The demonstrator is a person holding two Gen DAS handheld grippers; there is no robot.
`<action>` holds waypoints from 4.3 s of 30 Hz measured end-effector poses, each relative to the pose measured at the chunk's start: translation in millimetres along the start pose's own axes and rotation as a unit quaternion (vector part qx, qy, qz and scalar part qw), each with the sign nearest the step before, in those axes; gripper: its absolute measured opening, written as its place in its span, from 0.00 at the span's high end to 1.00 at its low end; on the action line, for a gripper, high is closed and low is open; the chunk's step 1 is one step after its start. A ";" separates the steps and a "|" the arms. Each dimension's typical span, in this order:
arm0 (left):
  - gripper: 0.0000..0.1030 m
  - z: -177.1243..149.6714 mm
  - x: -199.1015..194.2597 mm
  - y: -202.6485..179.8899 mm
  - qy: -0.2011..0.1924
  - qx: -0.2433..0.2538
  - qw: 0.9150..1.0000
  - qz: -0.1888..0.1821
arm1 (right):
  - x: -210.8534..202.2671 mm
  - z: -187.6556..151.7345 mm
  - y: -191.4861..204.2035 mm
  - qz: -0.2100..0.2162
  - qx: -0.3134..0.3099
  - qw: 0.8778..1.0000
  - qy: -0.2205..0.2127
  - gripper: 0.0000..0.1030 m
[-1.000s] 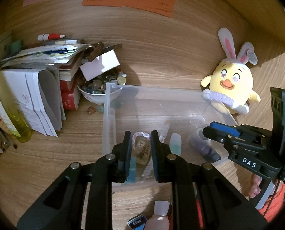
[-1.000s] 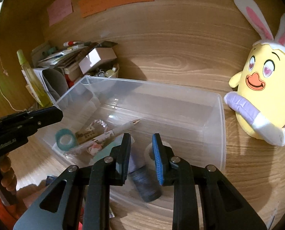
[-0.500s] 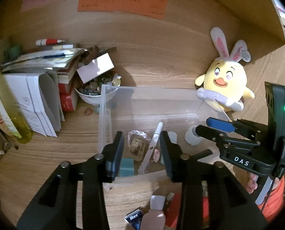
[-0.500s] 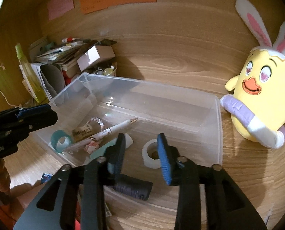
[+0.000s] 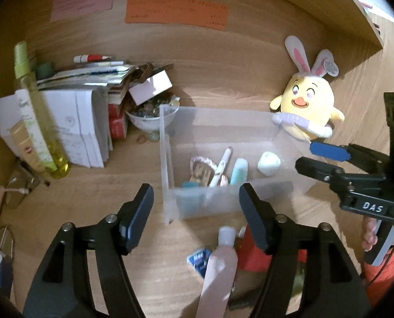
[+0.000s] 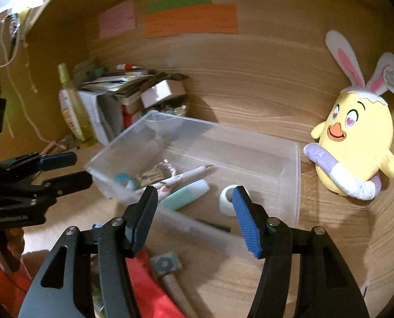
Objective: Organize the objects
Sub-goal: 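Move both grippers back to the pile near the pink tube, then grasp the green glass jar with the right gripper while the left gripper grasps the pink tube, then lift and carry the jar and pink tube over the clear box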
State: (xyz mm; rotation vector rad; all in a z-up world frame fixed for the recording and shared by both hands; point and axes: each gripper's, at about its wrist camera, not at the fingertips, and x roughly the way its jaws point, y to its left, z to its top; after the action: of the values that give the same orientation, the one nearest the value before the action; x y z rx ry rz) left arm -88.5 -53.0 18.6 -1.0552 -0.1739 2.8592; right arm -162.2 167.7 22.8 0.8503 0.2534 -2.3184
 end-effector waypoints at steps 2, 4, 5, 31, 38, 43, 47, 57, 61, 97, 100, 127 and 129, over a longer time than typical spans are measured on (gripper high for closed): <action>0.34 -8.0 -4.8 1.0 0.005 -0.005 1.000 -0.002 | -6.5 -5.6 6.2 0.002 -0.007 1.000 -0.001 0.46; 0.30 -16.4 -9.4 0.6 0.008 -0.008 1.000 -0.002 | -11.5 -11.7 11.1 0.006 -0.011 1.000 0.000 0.46; 0.30 -21.1 -11.6 -0.1 0.010 -0.008 1.000 0.001 | -14.1 -16.3 14.2 0.009 -0.012 1.000 0.002 0.46; 0.29 -96.3 -11.0 6.3 0.077 -0.023 0.997 0.008 | -6.6 -93.2 71.6 0.109 -0.007 0.990 0.084 0.45; 0.29 -94.7 -3.2 3.0 0.085 -0.012 0.996 0.010 | -6.2 -100.4 75.4 0.125 -0.006 0.988 0.089 0.49; 0.29 -92.1 1.8 0.0 0.086 -0.001 0.996 0.010 | -14.5 -103.8 70.1 0.127 -0.003 0.988 0.083 0.57; 0.29 -89.6 7.1 -4.3 0.087 0.011 0.996 0.011 | -26.3 -109.7 58.8 0.117 0.006 0.990 0.077 0.59; 0.57 -91.9 16.3 -21.6 0.094 0.046 0.995 0.002 | -58.1 -103.4 24.5 0.087 0.047 0.995 0.035 0.61; 0.71 -92.5 15.8 -24.1 0.092 0.051 0.994 -0.002 | -64.1 -97.6 20.0 0.085 0.054 0.995 0.020 0.61; 0.94 -58.2 -6.5 -3.1 0.033 -0.008 0.999 -0.010 | -65.6 -44.4 0.2 0.081 0.082 0.992 -0.053 0.62; 0.94 -56.1 0.1 1.7 0.033 -0.020 0.999 -0.016 | -63.1 -43.5 0.8 0.074 0.078 0.993 -0.052 0.62; 0.94 26.7 -45.4 -7.4 -0.096 -0.009 0.995 -0.033 | -59.4 16.3 -42.4 0.012 0.093 0.989 -0.115 0.62; 0.94 32.7 -42.9 -6.2 -0.099 -0.010 0.995 -0.032 | -52.3 19.1 -43.5 0.010 0.094 0.989 -0.112 0.62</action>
State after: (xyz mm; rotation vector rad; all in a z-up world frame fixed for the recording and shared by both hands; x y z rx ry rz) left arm -77.0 -54.5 71.6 -0.7526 -0.2445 2.9055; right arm -169.2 220.7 69.1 0.6694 -0.0706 -2.4198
